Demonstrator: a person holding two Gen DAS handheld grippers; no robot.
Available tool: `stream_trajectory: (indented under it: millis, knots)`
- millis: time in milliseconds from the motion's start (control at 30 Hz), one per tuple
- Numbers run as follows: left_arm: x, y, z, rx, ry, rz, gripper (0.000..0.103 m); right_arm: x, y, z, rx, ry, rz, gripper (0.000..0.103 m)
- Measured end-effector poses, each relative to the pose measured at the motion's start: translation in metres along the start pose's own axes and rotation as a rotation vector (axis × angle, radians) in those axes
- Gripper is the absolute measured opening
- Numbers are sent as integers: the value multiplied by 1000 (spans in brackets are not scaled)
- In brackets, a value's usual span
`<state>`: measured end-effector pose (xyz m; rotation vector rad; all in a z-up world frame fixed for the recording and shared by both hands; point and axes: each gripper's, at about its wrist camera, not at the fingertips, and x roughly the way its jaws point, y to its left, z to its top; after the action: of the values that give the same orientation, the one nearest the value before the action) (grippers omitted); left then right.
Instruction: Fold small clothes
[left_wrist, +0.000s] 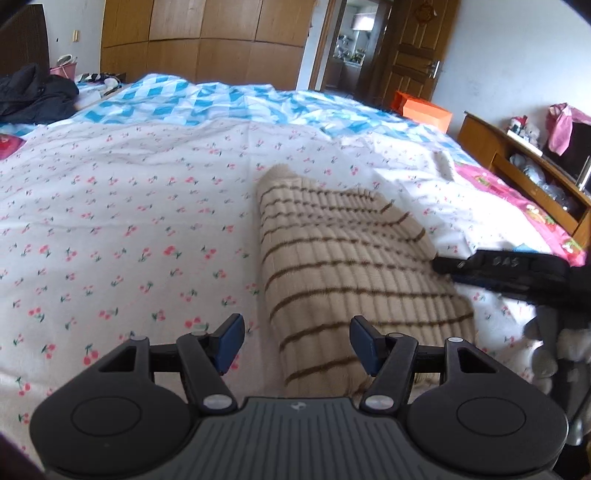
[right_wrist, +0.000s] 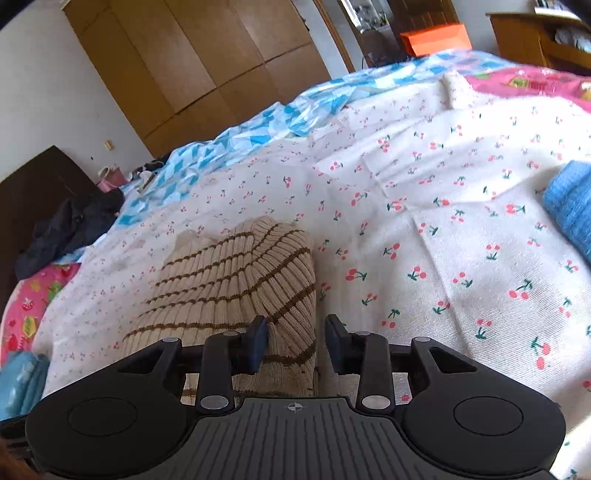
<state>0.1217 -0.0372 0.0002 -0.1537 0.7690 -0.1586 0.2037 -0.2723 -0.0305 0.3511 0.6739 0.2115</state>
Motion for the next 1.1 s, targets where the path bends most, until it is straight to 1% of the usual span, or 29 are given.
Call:
stream_trajectory:
  millis: [67,133,267,300,367,400,500,600,667,767,833,933,1000,1067,1100]
  knots:
    - [1,0,-7,3,12,1,65,-16,7,-9,-22,-14,25,34]
    - [-3,-1,-14,9,15,-5,65,-25,8,-21,-11,4,46,34]
    - [-18,-3,-30,61,12,-21,65,-26,-2,-29,21,51,9,35]
    - [-20,-4,-36,89,19,-11,65,-25,-5,-29,43,58,15,36]
    - [-18,-6,-46,120,29,33,65,-23,-7,-30,73,76,36,36]
    - [-15,-5,-49,115,35,44,65,-22,-6,-31,78,84,32,36]
    - [-4,2,-51,43,44,28,65,-25,-3,-37,70,97,32,36]
    - [-4,3,-51,5,15,-3,65,-28,-7,-42,96,117,38,36]
    - [-6,2,-51,0,-11,-8,65,-27,-11,-43,128,125,51,36]
    - [2,-4,-50,28,-5,9,65,-22,-14,-44,154,146,61,36]
    - [9,-10,-51,53,-10,24,65,-21,-13,-45,156,155,67,36]
    - [6,-12,-51,47,-40,9,65,-20,-13,-46,146,160,66,36]
    - [4,-13,-49,62,-66,34,66,-17,-15,-46,146,170,65,36]
    - [9,-12,-45,70,-69,87,68,-13,-14,-47,130,177,59,35]
    - [11,-9,-43,70,-63,109,70,-12,-12,-47,114,178,51,34]
